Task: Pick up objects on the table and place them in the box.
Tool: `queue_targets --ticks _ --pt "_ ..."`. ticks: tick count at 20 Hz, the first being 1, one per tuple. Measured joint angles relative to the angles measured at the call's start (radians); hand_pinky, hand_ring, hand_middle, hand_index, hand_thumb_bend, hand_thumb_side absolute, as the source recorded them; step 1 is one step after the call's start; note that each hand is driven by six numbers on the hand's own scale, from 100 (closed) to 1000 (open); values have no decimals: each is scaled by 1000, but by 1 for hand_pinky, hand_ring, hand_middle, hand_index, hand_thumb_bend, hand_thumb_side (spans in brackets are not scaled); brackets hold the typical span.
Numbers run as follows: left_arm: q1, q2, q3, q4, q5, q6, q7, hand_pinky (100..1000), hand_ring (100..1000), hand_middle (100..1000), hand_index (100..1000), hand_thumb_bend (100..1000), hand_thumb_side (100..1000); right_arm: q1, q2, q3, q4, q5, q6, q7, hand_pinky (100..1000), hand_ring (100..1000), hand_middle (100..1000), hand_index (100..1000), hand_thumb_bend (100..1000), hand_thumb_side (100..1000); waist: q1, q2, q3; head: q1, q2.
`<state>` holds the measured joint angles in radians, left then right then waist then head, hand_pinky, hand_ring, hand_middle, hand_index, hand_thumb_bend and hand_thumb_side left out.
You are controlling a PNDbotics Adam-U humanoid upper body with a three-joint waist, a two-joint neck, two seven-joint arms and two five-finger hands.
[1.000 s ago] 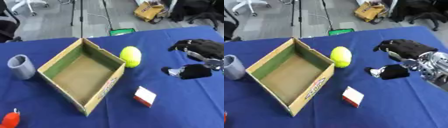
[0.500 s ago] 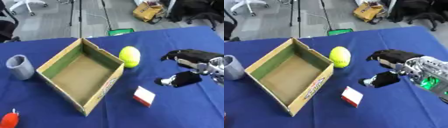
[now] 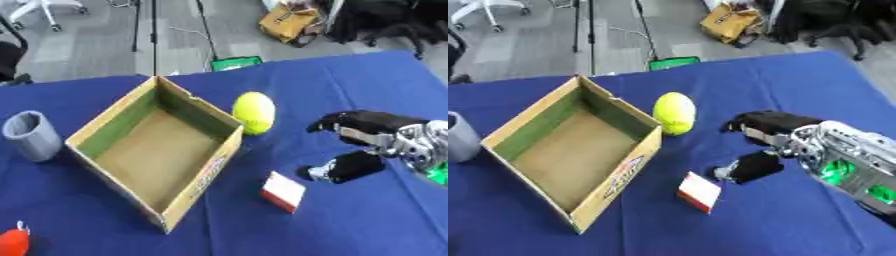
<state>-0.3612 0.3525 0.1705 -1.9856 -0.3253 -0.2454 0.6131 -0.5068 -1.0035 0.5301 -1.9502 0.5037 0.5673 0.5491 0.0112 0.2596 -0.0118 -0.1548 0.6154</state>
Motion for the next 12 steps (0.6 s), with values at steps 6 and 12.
queue_targets --ticks 6,12 --pt "0 -1 0 0 0 1 2 927 911 924 979 100 1000 10 42 22 42 24 -7 7 956 990 906 958 564 734 0 0 0 1 0" --pt "0 -2 0 0 0 1 2 928 910 918 975 100 1000 4 72 45 78 43 -21 13 964 998 908 961 580 715 -1 0 1 -1 0"
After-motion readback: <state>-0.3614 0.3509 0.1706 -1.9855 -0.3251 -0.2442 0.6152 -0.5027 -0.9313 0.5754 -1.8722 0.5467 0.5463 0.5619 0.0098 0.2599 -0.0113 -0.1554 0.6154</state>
